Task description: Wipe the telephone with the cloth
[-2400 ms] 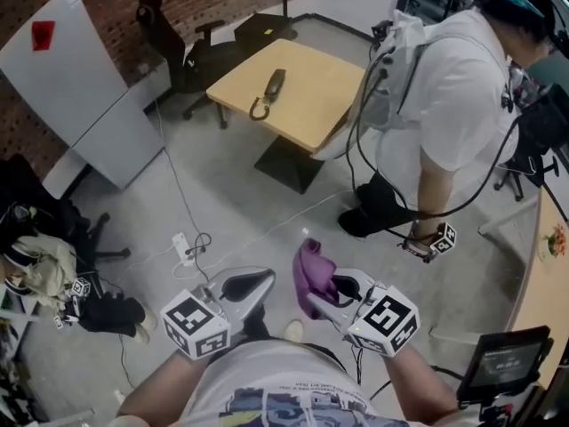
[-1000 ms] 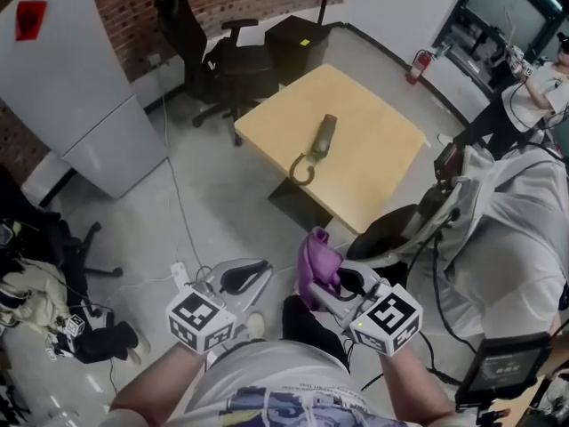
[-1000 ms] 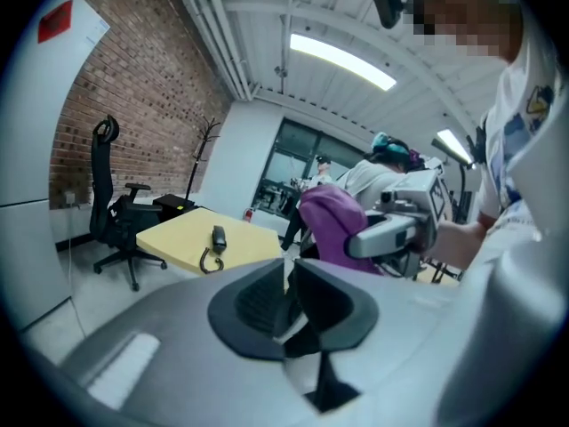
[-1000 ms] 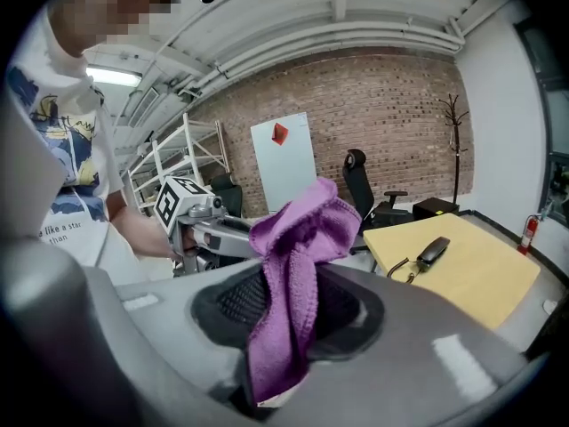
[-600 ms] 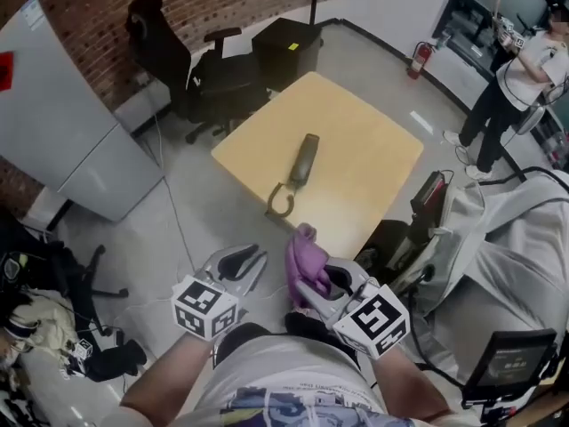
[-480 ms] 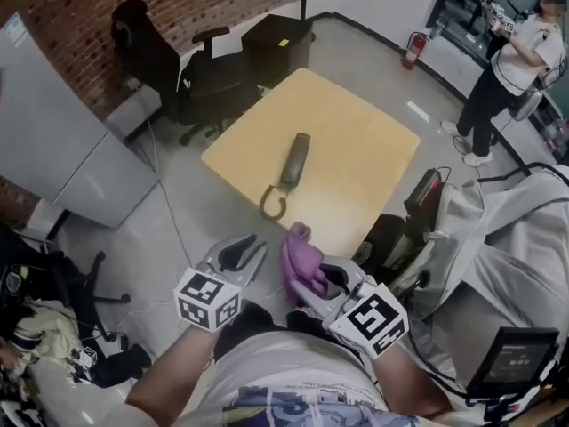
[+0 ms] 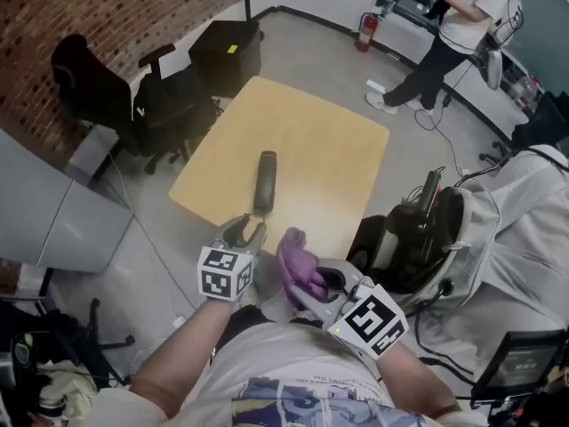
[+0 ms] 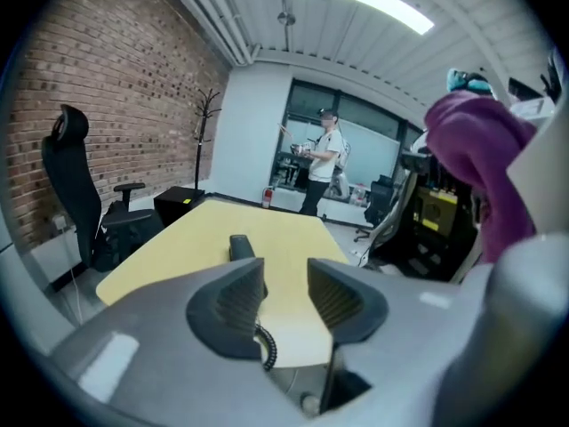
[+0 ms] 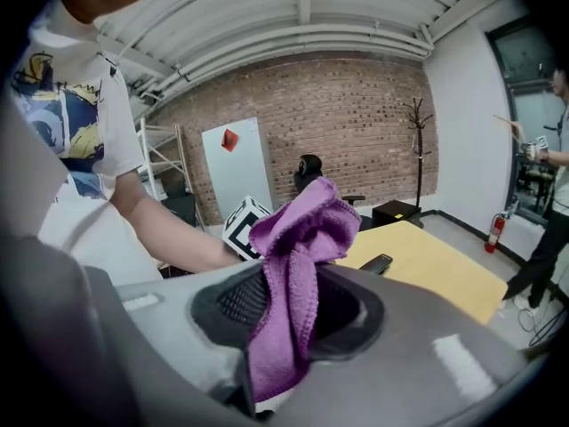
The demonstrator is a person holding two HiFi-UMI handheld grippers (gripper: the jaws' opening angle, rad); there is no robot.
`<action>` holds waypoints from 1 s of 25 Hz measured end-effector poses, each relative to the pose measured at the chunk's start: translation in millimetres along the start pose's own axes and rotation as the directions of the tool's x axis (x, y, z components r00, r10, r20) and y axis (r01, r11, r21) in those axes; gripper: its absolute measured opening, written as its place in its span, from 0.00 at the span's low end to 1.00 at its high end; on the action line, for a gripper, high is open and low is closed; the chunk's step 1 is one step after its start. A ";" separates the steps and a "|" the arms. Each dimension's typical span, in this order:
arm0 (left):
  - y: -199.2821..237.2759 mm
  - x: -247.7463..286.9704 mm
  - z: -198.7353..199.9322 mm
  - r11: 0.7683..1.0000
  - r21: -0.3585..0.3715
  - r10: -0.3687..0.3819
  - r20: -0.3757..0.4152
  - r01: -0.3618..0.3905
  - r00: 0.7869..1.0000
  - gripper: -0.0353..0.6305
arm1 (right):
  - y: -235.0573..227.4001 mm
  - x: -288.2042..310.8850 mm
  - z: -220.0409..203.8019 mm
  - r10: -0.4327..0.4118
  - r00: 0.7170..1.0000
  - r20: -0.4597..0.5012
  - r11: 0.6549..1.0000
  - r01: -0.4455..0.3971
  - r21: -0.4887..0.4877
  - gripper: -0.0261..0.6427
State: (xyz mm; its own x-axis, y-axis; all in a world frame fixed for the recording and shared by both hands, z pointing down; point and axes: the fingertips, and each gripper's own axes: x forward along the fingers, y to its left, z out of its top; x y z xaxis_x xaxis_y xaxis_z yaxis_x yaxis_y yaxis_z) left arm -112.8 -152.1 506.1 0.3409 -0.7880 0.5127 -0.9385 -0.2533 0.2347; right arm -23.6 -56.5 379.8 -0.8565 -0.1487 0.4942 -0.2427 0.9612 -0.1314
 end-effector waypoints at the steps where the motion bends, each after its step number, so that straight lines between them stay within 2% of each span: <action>1: 5.5 9.9 1.0 1.000 0.003 -0.003 -0.013 0.003 1.000 0.26 | -4.7 -0.8 1.8 -0.023 1.000 -0.006 1.000 0.023 0.010 0.22; 8: 62.1 75.6 -43.8 1.000 0.015 0.018 -0.077 -0.017 0.997 0.33 | -10.8 22.9 -32.0 -0.167 0.986 -0.015 0.983 0.168 0.070 0.22; 14: 65.2 124.0 -38.3 0.999 0.020 0.035 -0.169 -0.033 0.985 0.41 | -32.7 -1.4 -32.3 -0.252 0.966 -0.062 0.955 0.259 0.146 0.22; 21: 70.3 161.3 -40.2 0.998 0.018 0.069 -0.201 -0.067 0.977 0.46 | -40.3 -17.7 -45.0 -0.326 0.941 -0.087 0.923 0.337 0.187 0.22; 25: 73.9 172.1 -40.3 0.995 0.002 0.099 -0.202 -0.101 0.974 0.47 | -44.1 -25.9 -47.6 -0.340 0.936 -0.086 0.916 0.351 0.194 0.22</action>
State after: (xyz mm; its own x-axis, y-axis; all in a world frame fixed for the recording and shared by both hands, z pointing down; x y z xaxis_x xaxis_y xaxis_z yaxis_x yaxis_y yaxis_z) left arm -121.3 -283.8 644.9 0.2504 -0.6795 0.6897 -0.9682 -0.1740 0.1800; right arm 30.9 -84.0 413.8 -0.6800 -0.4463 0.5817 -0.6113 0.7832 -0.1138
